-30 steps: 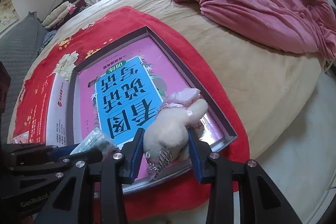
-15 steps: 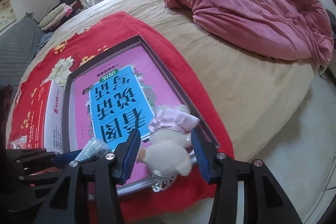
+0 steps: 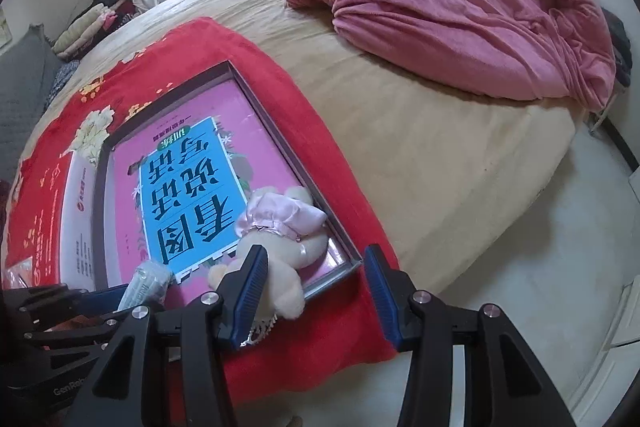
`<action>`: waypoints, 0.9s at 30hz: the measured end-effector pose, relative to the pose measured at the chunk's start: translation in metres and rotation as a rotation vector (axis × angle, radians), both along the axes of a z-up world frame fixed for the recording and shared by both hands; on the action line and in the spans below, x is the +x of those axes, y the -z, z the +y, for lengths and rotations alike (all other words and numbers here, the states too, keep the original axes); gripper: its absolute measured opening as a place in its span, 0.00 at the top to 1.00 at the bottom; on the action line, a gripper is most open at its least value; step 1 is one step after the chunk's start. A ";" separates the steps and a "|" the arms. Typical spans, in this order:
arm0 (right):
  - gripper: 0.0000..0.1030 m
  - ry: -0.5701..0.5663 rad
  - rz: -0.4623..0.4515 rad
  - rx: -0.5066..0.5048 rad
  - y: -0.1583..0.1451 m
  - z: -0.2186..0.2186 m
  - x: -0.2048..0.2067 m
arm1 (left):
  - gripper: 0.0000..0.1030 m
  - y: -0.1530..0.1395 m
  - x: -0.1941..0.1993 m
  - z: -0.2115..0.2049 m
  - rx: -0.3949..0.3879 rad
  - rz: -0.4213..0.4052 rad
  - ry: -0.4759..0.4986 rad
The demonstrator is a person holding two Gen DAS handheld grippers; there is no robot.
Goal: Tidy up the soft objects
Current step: 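Open both tools to drop the wipe packet and bunny onto the book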
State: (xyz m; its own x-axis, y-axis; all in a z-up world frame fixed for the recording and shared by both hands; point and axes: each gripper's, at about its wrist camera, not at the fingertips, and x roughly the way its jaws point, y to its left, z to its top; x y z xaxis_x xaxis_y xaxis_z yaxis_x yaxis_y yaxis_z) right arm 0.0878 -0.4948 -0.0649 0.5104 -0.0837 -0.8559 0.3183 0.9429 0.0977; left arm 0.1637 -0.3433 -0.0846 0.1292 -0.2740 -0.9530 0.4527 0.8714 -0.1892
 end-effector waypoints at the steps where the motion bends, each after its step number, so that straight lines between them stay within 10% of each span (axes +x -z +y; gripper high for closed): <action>1: 0.52 -0.001 0.001 -0.002 0.001 0.001 0.000 | 0.65 -0.001 -0.001 0.001 -0.004 0.001 -0.002; 27: 0.51 -0.129 0.095 -0.082 0.007 0.026 0.002 | 0.47 -0.026 -0.010 0.020 -0.043 -0.035 -0.003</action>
State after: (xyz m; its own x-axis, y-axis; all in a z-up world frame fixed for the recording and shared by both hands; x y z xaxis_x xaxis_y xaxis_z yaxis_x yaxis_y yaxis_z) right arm 0.0901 -0.4687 -0.0717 0.4383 -0.0940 -0.8939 0.1980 0.9802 -0.0060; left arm 0.1540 -0.3236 -0.0590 0.1627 -0.3138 -0.9354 0.4567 0.8644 -0.2105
